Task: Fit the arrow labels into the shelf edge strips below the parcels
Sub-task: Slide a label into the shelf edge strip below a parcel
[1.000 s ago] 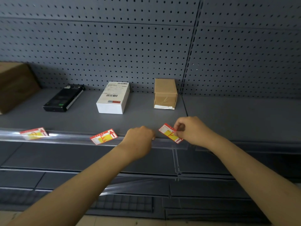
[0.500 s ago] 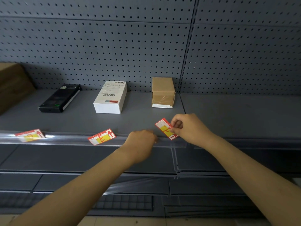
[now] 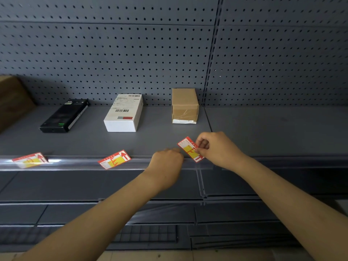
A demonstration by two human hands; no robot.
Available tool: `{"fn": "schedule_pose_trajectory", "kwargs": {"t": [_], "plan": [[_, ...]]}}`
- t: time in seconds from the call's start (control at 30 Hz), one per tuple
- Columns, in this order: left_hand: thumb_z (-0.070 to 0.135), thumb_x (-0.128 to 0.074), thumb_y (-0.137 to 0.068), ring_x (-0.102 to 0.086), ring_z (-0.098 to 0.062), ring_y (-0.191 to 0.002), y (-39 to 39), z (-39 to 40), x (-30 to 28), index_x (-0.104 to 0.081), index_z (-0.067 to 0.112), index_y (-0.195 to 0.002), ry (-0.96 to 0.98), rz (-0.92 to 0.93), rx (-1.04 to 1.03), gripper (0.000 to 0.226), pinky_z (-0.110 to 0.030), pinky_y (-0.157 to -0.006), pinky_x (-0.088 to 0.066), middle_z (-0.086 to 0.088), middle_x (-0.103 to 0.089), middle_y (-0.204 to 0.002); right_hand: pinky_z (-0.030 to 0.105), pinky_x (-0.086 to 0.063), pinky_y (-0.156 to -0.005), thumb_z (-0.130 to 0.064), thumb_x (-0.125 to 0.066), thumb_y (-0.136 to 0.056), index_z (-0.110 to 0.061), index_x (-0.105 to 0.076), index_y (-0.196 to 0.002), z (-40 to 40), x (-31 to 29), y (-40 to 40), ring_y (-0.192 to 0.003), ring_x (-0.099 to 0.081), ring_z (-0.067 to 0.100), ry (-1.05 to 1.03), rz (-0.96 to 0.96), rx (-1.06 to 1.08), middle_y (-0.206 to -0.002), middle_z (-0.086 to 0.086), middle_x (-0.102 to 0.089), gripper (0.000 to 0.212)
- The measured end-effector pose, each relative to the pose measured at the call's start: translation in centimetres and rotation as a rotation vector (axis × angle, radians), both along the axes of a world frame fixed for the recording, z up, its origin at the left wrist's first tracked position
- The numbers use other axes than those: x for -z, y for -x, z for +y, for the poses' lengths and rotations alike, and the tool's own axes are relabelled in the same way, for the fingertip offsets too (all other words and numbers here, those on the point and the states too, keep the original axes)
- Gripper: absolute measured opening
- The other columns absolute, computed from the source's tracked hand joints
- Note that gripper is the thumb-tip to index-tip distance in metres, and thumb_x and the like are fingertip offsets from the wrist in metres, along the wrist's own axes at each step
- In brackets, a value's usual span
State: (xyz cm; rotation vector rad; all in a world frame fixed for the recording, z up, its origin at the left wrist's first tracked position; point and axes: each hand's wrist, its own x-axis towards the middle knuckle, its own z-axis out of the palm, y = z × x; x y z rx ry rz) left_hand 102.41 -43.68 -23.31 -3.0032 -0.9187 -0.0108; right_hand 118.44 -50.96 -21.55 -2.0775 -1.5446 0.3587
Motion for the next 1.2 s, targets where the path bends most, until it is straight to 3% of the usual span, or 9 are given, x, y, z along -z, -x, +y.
{"fn": "schedule_pose_trajectory", "kwargs": {"t": [0.2,0.37,0.53,0.7,0.9,1.0,1.07,1.2], "plan": [[0.010,-0.058,-0.090,-0.058,-0.026,-0.110,-0.7,-0.4,-0.3,-0.060,0.015,-0.123,-0.046,0.032,-0.002,0.033,-0.035,-0.088,-0.048,-0.007,-0.056,-0.126,0.035,-0.059,-0.072,-0.019,-0.072,-0.083,-0.020,-0.066,-0.089,-0.2,0.1,0.1,-0.072,-0.064,0.006,-0.035,0.009,-0.007,-0.079,-0.008,-0.066,0.008],[0.008,-0.055,-0.091,-0.057,-0.026,-0.109,-0.3,-0.5,-0.5,-0.059,0.014,-0.123,0.031,0.034,-0.003,0.033,-0.036,-0.091,-0.048,-0.007,-0.054,-0.128,0.036,-0.058,-0.071,-0.017,-0.073,-0.082,-0.017,-0.068,-0.089,0.0,0.2,0.6,-0.073,-0.066,0.012,-0.072,0.003,-0.013,-0.081,-0.003,-0.069,0.008],[0.006,-0.050,-0.094,-0.065,-0.026,-0.104,0.2,-0.8,-0.9,-0.061,0.014,-0.120,0.033,0.087,-0.023,0.029,-0.035,-0.088,-0.052,-0.007,-0.063,-0.122,0.036,-0.056,-0.071,-0.020,-0.071,-0.084,-0.020,-0.070,-0.093,0.2,0.8,1.8,-0.080,-0.065,0.016,-0.006,-0.196,-0.085,-0.091,0.000,-0.071,0.010],[0.006,-0.048,-0.094,-0.066,-0.027,-0.097,0.5,-1.3,-0.9,-0.063,0.012,-0.119,-0.019,0.116,-0.006,0.030,-0.034,-0.082,-0.053,-0.009,-0.064,-0.117,0.032,-0.053,-0.069,-0.023,-0.067,-0.086,-0.022,-0.070,-0.095,0.5,1.2,2.2,-0.086,-0.064,0.019,0.043,-0.269,-0.108,-0.096,0.000,-0.068,0.010],[0.016,-0.055,-0.093,-0.066,-0.025,-0.100,1.1,0.0,-2.2,-0.067,0.022,-0.117,-0.014,0.048,-0.050,0.028,-0.032,-0.080,-0.051,-0.005,-0.066,-0.117,0.032,-0.052,-0.080,-0.023,-0.071,-0.083,-0.020,-0.065,-0.110,-0.3,0.5,1.4,-0.099,-0.062,0.014,0.042,-0.194,-0.119,-0.111,-0.001,-0.067,0.027],[0.019,-0.060,-0.090,-0.066,-0.024,-0.102,1.2,0.9,-3.1,-0.065,0.024,-0.119,-0.028,-0.009,-0.082,0.030,-0.030,-0.076,-0.048,-0.002,-0.065,-0.118,0.023,-0.045,-0.075,-0.021,-0.067,-0.087,-0.019,-0.066,-0.107,-1.1,0.2,0.9,-0.095,-0.061,0.012,-0.022,-0.232,-0.062,-0.108,-0.002,-0.066,0.020],[0.017,-0.064,-0.088,-0.065,-0.023,-0.102,1.0,1.2,-3.6,-0.062,0.025,-0.123,-0.030,-0.047,-0.092,0.035,-0.032,-0.082,-0.052,-0.002,-0.064,-0.119,0.022,-0.046,-0.073,-0.016,-0.064,-0.089,-0.018,-0.067,-0.102,-1.5,0.2,1.2,-0.091,-0.060,0.012,-0.062,-0.283,-0.041,-0.103,-0.002,-0.066,0.014],[0.014,-0.064,-0.088,-0.065,-0.022,-0.102,0.5,1.3,-3.7,-0.063,0.026,-0.122,0.024,-0.080,-0.092,0.036,-0.033,-0.085,-0.053,-0.003,-0.064,-0.119,0.033,-0.055,-0.073,-0.015,-0.059,-0.089,-0.019,-0.068,-0.101,-1.8,0.2,2.5,-0.086,-0.061,0.015,0.004,-0.306,-0.056,-0.100,0.000,-0.067,0.015]]}}
